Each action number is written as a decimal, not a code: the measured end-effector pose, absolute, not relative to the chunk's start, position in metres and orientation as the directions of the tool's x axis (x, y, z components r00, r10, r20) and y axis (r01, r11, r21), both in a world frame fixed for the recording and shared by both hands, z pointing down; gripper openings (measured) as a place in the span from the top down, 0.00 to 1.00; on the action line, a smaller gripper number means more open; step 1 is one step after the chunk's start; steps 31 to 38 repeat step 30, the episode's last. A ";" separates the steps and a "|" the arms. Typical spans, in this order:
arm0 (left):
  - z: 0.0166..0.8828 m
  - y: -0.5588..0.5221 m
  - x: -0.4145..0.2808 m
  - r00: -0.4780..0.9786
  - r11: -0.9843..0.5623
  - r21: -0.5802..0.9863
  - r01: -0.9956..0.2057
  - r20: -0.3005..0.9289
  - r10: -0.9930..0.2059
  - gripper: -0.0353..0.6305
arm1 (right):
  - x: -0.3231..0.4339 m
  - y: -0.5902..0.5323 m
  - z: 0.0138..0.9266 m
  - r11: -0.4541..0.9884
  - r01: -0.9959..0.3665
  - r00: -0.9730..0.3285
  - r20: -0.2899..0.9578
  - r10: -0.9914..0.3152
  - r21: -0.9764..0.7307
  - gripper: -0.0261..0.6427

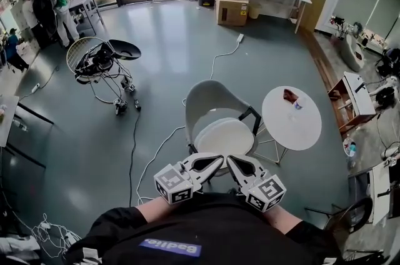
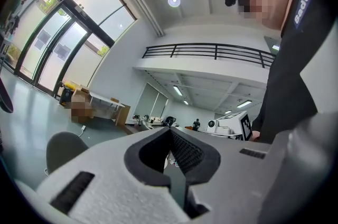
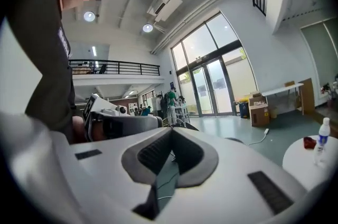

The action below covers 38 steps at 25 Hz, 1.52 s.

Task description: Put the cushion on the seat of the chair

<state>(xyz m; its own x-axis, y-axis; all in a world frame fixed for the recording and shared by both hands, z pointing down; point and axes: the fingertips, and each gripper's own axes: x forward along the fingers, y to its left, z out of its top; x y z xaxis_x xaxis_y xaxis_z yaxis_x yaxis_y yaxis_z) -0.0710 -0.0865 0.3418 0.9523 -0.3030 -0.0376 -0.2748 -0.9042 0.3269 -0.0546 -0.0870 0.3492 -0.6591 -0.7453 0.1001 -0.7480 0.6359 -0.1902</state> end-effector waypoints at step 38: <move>0.344 -0.068 -0.065 0.955 -0.908 0.315 -0.277 -0.015 -0.296 0.94 | -0.055 -0.073 0.356 0.648 -0.729 -0.679 0.112 -0.726 -0.219 0.92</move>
